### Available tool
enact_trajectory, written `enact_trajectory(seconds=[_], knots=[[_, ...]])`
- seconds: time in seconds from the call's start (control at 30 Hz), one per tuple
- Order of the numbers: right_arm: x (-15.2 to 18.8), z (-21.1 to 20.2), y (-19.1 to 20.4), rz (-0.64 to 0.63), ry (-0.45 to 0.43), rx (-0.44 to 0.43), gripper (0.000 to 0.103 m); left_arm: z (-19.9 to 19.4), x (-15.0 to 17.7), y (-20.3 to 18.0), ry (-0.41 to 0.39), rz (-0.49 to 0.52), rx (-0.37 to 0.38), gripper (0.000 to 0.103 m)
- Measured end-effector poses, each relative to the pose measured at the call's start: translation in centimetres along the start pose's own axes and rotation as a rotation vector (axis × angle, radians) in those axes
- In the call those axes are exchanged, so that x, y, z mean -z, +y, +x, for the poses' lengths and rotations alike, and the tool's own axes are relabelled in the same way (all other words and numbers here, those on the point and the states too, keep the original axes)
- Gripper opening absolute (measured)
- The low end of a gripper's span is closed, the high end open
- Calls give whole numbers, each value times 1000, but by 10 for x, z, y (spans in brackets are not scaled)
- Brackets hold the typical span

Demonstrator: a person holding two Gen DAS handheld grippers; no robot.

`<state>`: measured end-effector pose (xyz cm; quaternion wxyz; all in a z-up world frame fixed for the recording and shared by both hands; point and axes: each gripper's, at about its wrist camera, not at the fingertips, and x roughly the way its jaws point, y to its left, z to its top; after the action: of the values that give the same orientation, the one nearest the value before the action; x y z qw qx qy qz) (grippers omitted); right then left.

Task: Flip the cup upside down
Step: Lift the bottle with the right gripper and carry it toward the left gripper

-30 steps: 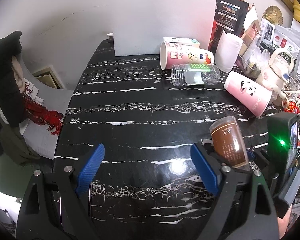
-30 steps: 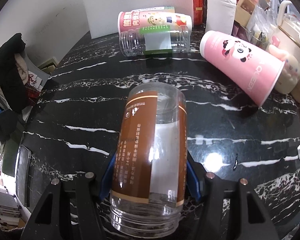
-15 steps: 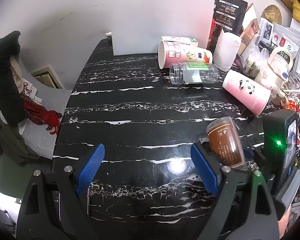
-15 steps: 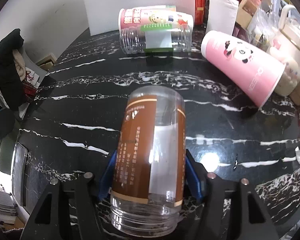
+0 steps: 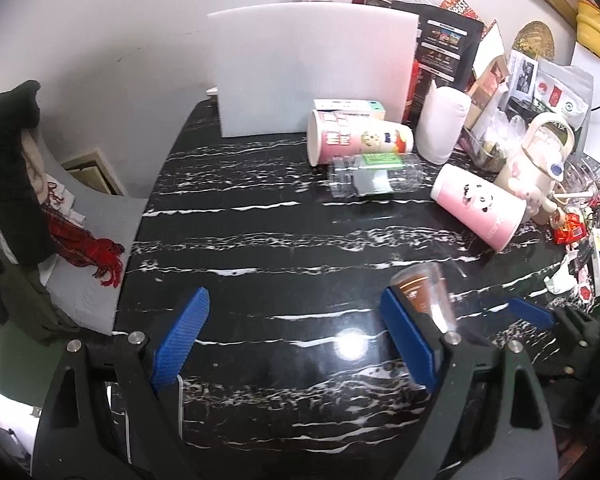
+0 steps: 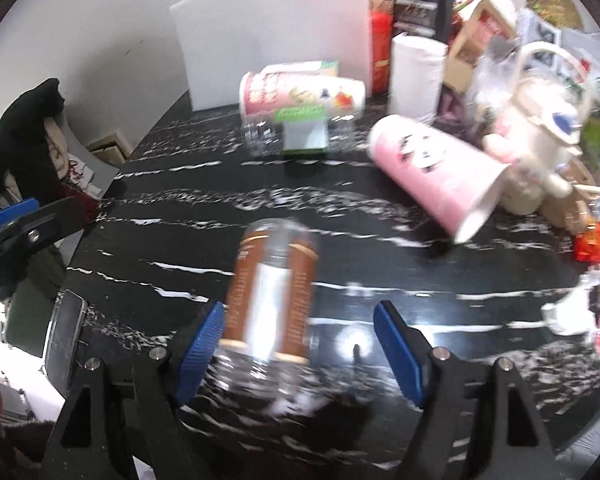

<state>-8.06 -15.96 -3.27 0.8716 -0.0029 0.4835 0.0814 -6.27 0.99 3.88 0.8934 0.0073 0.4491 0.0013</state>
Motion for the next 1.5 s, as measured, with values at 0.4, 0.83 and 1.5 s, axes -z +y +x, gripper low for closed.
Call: enact_trajectory(seconds=[0.4, 0.83, 1.5], knots=[[23, -37, -54, 52, -22, 59, 77, 45, 1, -55, 132, 26, 108, 87], [39, -23, -85, 131, 15, 68, 77, 101, 8, -93, 254, 25, 138, 87], [41, 4, -100, 154, 57, 52, 77, 151, 14, -122, 373, 66, 108, 87]])
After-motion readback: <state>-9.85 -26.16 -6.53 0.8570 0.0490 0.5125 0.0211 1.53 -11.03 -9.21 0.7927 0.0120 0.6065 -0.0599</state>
